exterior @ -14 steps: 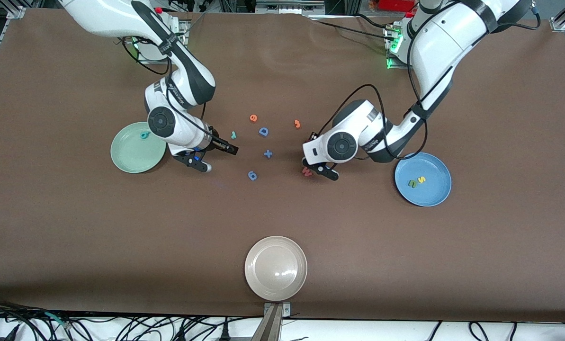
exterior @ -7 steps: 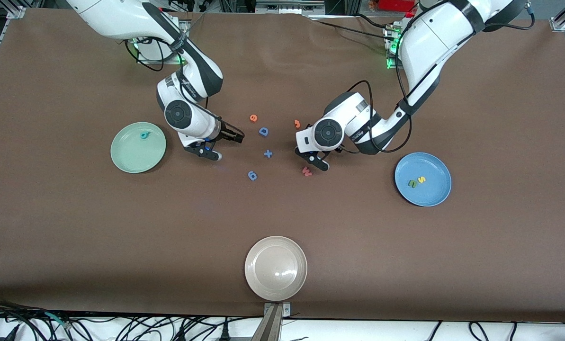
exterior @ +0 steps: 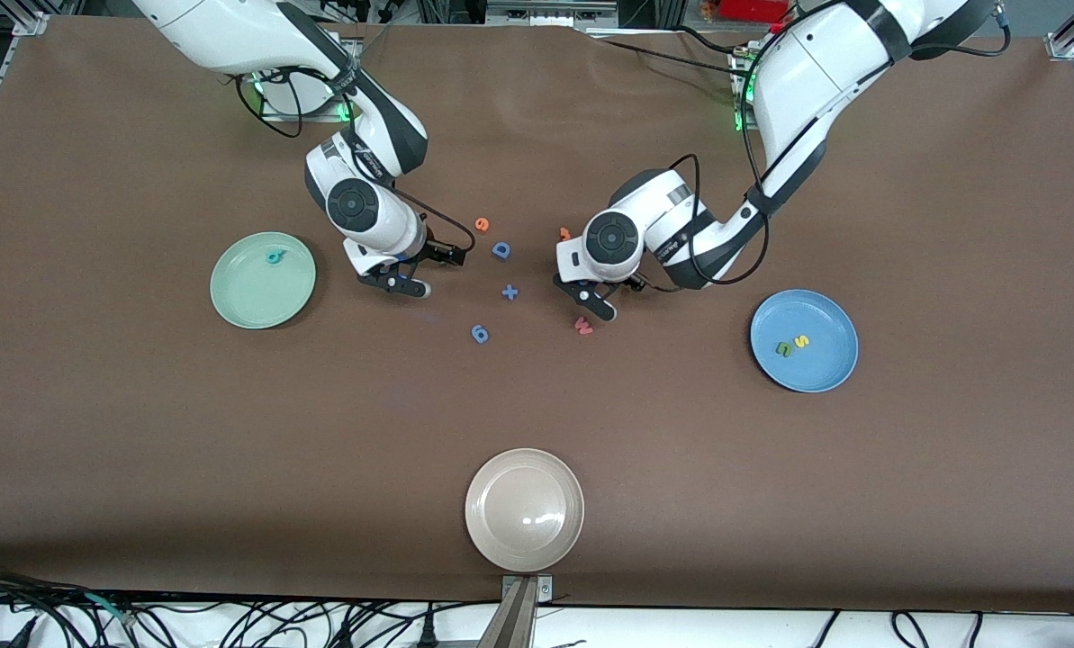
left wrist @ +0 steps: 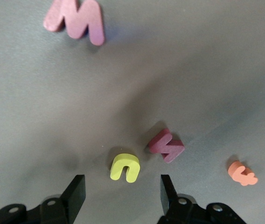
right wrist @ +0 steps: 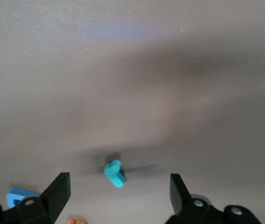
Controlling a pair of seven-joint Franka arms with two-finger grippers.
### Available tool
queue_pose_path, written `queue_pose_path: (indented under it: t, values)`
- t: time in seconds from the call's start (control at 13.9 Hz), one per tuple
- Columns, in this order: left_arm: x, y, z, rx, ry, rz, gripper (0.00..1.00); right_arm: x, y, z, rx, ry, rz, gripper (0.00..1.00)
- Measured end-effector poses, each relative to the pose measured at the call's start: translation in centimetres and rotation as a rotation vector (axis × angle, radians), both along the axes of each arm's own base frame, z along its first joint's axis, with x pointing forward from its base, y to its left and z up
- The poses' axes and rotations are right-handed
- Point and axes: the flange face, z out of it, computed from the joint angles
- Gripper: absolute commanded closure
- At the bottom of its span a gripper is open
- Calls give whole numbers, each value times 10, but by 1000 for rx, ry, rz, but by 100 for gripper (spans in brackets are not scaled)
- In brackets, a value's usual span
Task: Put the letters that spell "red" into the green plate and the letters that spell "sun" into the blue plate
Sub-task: 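Grasp the yellow u and teal L with the left and right grippers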
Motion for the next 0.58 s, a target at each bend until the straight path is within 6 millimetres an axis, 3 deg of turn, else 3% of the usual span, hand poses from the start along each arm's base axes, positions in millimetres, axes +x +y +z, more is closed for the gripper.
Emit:
queue_pose_path:
  t: [0.22, 0.58]
  values:
    - [-8, -5, -3, 2, 3, -16, 38, -3, 3, -11, 13, 2, -1, 24]
    - [-3, -5, -3, 4, -60, -65, 41, -7, 3, -15, 10, 6, 7, 25]
